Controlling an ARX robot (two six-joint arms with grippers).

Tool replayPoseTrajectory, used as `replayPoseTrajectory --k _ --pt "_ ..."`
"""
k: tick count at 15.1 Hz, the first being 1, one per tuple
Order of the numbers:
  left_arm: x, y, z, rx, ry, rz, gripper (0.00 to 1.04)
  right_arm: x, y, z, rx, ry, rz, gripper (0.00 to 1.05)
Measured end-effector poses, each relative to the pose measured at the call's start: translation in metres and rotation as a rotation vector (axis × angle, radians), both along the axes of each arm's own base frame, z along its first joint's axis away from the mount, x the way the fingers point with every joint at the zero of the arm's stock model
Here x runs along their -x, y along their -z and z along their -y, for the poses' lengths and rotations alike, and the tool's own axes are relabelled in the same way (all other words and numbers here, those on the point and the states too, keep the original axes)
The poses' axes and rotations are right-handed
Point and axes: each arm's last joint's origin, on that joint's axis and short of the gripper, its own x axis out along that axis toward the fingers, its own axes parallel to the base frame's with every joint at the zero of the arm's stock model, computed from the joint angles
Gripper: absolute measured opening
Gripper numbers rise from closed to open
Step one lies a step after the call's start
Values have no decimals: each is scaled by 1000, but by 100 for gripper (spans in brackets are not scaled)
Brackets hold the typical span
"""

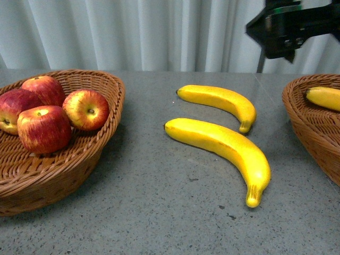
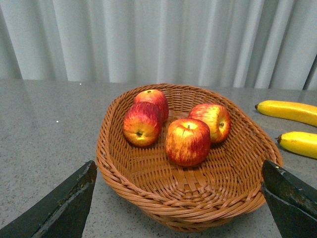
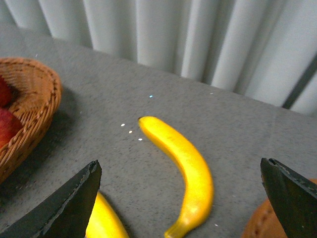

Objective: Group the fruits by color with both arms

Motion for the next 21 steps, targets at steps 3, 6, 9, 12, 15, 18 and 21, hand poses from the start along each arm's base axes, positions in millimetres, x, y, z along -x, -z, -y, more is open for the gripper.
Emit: replayPoseTrajectory --k 3,6,9,12,15,18,21 --pt "0 0 0 0 0 0 98 -18 32 -39 121 -201 -146 98" --pt "0 0 0 0 0 0 98 -17 56 -42 174 -302 -274 98" --pt "0 0 0 0 0 0 98 -11 65 -44 231 -356 -327 98" --pt "0 0 0 0 0 0 98 -8 79 -47 283 -372 -352 98" --pt "0 0 0 0 0 0 98 -10 88 -49 311 -361 -379 98" --pt "0 0 0 0 0 0 98 -10 101 -55 344 -361 -416 98" --pt "0 0 0 0 0 0 98 -8 102 -63 352 -373 -399 68"
